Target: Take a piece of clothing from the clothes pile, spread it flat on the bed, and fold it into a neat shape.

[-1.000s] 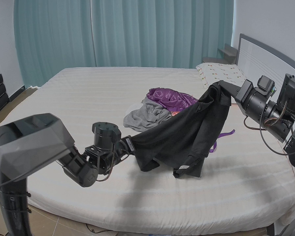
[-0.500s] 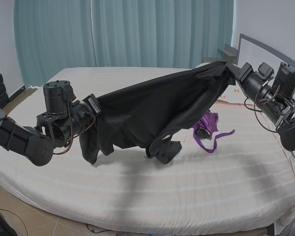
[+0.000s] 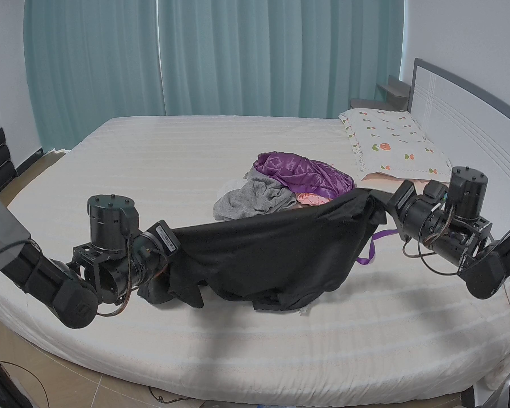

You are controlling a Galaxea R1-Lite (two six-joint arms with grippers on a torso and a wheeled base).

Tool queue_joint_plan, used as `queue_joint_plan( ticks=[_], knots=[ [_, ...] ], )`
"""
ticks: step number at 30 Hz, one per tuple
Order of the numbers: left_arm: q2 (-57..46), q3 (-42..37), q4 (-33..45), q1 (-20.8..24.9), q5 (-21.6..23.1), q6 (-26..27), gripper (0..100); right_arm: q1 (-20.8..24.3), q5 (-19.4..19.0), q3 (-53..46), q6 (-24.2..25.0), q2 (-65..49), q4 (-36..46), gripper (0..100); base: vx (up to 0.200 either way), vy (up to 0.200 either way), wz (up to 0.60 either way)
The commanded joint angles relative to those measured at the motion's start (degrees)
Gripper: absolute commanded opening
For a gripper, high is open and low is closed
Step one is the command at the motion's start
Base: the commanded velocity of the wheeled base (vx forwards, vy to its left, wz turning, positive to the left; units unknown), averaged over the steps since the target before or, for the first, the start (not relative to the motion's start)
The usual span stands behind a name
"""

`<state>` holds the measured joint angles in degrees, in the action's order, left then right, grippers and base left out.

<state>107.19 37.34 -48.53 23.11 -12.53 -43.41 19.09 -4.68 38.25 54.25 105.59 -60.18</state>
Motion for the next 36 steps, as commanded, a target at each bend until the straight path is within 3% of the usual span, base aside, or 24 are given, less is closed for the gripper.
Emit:
queue_joint_plan(
  ticks=[1, 14, 23, 36],
  knots=[
    [1.7, -2.7, -0.1, 1.0, 0.0, -0.8, 0, 0.9, -0.2, -3.0, 0.9, 2.2, 0.0, 0, 0.000, 0.000, 0.00],
    [2.1, -7.2, -0.1, 2.6, 0.0, -4.1, 0, 1.8, -0.1, -8.2, 2.4, 3.1, -6.6, 0, 0.000, 0.000, 0.00],
    [1.6, -8.5, -0.1, 2.7, -0.1, -4.9, 0, 2.4, 0.2, -8.8, 2.4, 2.9, -6.8, 0, -0.200, 0.000, 0.00],
    [1.5, -8.4, -0.5, 3.3, -0.1, -4.8, 0, 2.6, 0.6, -8.8, 2.4, 2.8, -6.8, 0, 0.000, 0.000, 0.00]
  ],
)
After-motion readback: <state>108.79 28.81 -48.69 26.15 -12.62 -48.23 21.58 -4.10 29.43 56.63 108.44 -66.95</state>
